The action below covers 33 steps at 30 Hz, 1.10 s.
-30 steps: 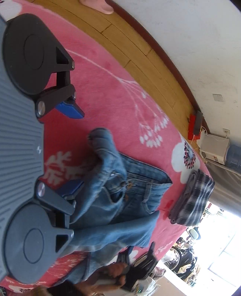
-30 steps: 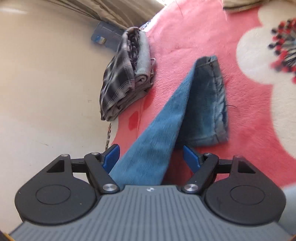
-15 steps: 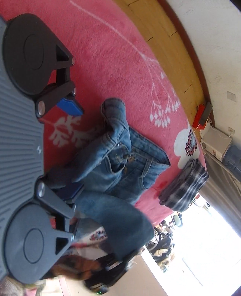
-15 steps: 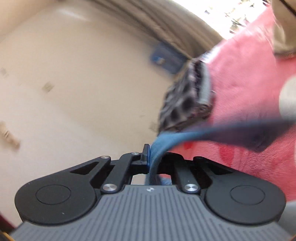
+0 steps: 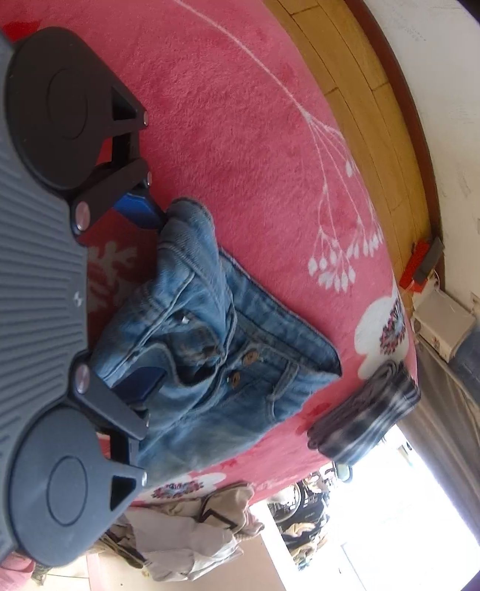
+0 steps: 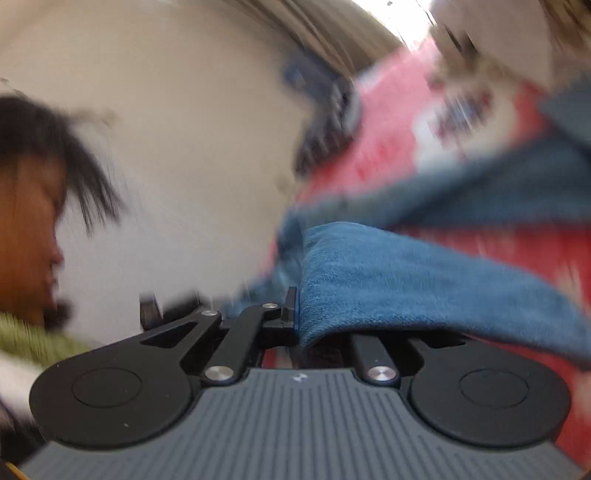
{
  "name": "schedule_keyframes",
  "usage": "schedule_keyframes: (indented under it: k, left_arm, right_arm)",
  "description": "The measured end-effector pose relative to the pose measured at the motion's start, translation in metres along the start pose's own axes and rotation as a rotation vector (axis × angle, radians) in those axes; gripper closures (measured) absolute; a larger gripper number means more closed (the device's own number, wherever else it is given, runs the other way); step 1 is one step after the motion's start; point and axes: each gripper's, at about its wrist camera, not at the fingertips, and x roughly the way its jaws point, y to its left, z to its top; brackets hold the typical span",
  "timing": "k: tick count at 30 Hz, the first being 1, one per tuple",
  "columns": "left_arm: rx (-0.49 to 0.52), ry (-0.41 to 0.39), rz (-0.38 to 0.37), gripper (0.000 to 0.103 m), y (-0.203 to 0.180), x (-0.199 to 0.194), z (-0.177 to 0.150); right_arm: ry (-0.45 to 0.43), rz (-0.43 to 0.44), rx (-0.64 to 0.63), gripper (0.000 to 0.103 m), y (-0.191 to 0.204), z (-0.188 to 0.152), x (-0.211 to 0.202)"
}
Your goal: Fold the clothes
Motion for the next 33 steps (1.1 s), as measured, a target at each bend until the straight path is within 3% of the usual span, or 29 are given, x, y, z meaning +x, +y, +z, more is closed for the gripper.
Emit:
schedule_keyframes:
  k: [5,6,8,13,15,17,19,21,28,30,33]
  left_arm:
    - [-0.042,0.011,-0.001,0.022,0.015,0.014,-0.002]
    - [-0.043,0.008,-0.004,0.022,0.017,0.016,-0.004]
    - [-0.026,0.0,-0.009,0.022,0.018,0.019,-0.007]
    - [0.117,0.012,-0.013,0.024,0.01,0.019,-0.013]
    - [0.167,0.025,-0.03,0.024,0.008,0.018,-0.017]
    - [0.181,0.032,-0.043,0.024,0.008,0.02,-0.022]
    - [0.188,0.034,-0.053,0.024,0.008,0.022,-0.026]
    - [0.184,0.029,-0.061,0.024,0.009,0.024,-0.028]
    - [0.096,0.013,-0.123,0.024,0.024,0.024,-0.027]
    - [0.075,0.012,-0.135,0.024,0.027,0.025,-0.026]
    - [0.058,0.016,-0.143,0.024,0.029,0.027,-0.023]
  right_arm:
    - [0.46,-0.344,-0.092,0.081,0.003,-0.058,0.008]
    - [0.551,-0.368,-0.135,0.075,0.008,-0.067,0.004]
    - [0.691,-0.381,-0.207,0.074,0.021,-0.071,-0.006]
    - [0.777,-0.208,-0.316,0.07,0.05,-0.023,-0.015]
    - [0.81,-0.138,-0.359,0.063,0.062,-0.003,-0.019]
    - [0.746,-0.079,-0.396,0.059,0.072,0.032,-0.009]
    - [0.656,-0.001,-0.411,0.053,0.083,0.069,0.021]
    - [0.684,0.073,-0.471,0.047,0.102,0.087,0.068]
    - [0.795,0.321,-0.671,0.045,0.167,0.143,0.228]
    - [0.931,0.292,-0.705,0.044,0.173,0.128,0.242]
    - [1.108,0.176,-0.764,0.044,0.16,0.095,0.244]
